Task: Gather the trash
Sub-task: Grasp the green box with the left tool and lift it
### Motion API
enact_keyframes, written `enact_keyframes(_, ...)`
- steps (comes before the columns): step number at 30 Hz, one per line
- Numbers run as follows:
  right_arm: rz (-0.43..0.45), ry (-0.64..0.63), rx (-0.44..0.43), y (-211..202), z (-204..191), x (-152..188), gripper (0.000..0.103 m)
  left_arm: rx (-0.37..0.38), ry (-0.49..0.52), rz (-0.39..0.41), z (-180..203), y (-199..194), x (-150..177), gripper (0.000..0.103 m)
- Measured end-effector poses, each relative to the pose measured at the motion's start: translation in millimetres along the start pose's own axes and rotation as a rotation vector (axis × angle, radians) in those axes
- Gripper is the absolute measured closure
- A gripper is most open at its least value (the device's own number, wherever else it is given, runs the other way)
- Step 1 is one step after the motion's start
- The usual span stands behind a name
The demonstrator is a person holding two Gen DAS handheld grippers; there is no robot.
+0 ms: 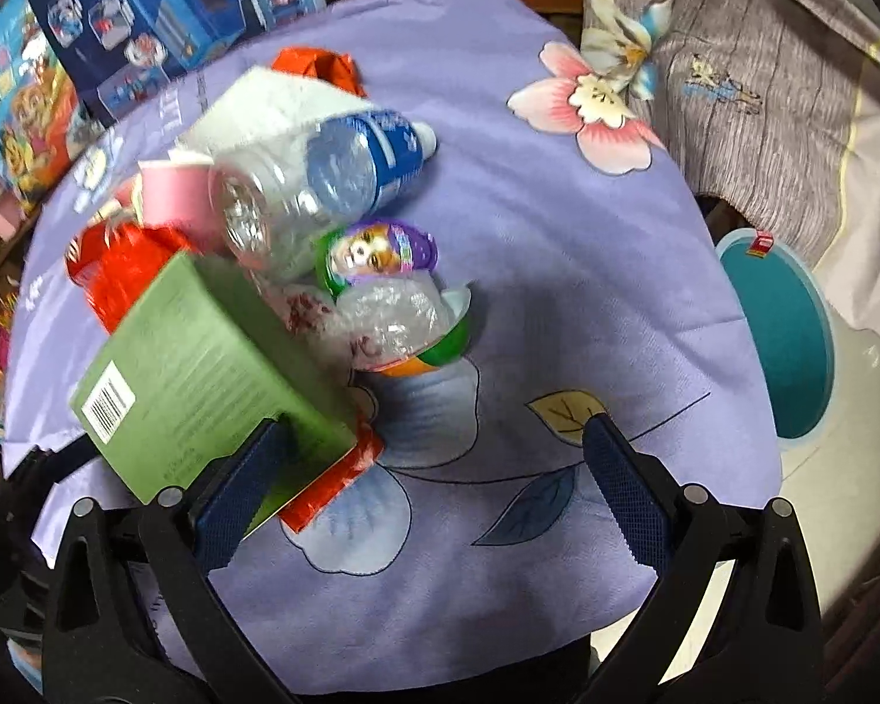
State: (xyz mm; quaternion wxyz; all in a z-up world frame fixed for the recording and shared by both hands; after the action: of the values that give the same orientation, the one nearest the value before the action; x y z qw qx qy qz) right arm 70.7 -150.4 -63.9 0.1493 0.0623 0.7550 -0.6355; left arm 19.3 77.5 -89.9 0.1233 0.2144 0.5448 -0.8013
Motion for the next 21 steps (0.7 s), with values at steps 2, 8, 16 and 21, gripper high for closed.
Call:
enact_keyframes(2, 0.013, 0.007, -0.01, -3.1, 5.1, 1.6, 0.006, 0.033, 0.035, 0.013, 16.9, -0.2, -5.2, 0.011)
enact_keyframes(8, 0.032, 0.068, -0.05, -6.7, 32.0, 8.0, 0.006, 0.084, 0.006, -0.051, 27.2, 26.8, -18.0, 0.032)
enact_keyframes(16, 0.021, 0.148, -0.089, 4.4, 65.3, 20.4, 0.006, 0.23, -0.054, -0.057, 40.1, 34.7, -23.0, 0.078)
enact_keyframes(21, 0.035, 0.158, -0.116, 3.0, 70.0, 22.1, 0.006, 0.212, 0.048, -0.107, 71.7, 40.5, -22.6, 0.09)
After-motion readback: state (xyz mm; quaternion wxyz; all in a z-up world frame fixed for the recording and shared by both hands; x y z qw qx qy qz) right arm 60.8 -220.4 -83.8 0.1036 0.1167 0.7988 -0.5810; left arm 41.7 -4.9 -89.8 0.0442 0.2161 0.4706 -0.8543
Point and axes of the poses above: each gripper's, at about its wrist camera, not at the fingertips, and y roughly the way its jaws point, z to its right, x to its underside, the point moved 1 cm from there along y, roughly the way its jaws point, and after that the axes turned 6 degrees about -z, right-handed, at the moved point
